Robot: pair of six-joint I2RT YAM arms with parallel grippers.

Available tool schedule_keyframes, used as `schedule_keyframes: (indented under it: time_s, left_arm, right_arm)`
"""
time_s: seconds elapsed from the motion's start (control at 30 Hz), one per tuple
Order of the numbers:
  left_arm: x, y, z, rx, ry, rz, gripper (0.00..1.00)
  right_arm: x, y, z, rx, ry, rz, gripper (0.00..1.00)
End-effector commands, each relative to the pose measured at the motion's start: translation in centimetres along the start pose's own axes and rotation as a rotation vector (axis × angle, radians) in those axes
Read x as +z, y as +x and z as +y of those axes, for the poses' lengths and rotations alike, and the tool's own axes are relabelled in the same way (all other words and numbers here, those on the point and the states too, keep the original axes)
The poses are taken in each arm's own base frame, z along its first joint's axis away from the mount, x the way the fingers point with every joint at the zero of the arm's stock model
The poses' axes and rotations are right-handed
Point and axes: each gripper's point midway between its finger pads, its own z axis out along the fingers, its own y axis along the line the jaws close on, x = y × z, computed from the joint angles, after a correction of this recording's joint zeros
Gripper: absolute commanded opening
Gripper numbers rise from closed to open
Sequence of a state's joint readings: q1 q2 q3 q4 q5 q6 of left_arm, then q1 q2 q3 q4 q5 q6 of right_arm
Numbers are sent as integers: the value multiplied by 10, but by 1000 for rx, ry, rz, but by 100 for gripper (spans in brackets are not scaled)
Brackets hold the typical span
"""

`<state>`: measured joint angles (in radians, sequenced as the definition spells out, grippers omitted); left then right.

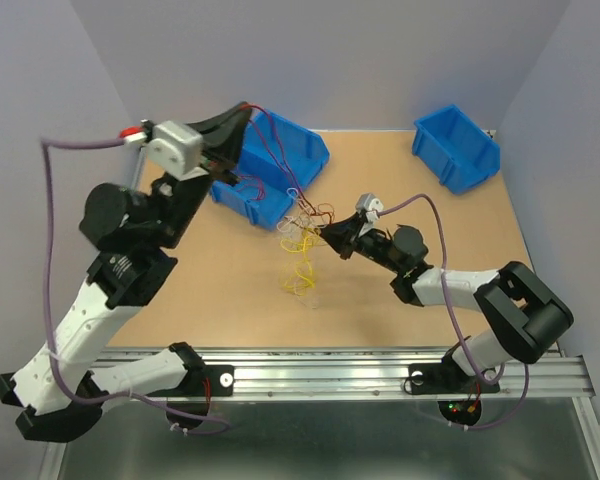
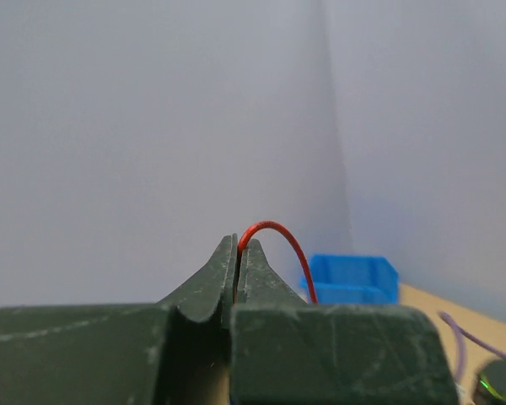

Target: Untangle the cables

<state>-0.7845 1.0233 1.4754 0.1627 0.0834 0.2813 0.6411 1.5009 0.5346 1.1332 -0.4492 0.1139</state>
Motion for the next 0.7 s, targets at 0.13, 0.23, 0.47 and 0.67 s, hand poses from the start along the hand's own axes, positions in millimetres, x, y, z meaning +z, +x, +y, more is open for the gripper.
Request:
schedule_keyframes:
  time_s: [0.13,0.23,0.47,0.67]
  left_arm:
    - [-105,-104,119,-101,-673,-340,0]
    - [-126,-108,129,-99,-743,-356,0]
    - [-164,-109,144,-120,-867,-401,0]
    - [-147,-97,83,0,-494,-461,0]
  right_arm:
    - [-64,-28,-104,147,586,-186,1]
    - [-104,-27,-143,272,735,-252,1]
    - [-166,-15,-182,438,906,-340,1]
    - [-172,-24,-175,369,895,-334,26]
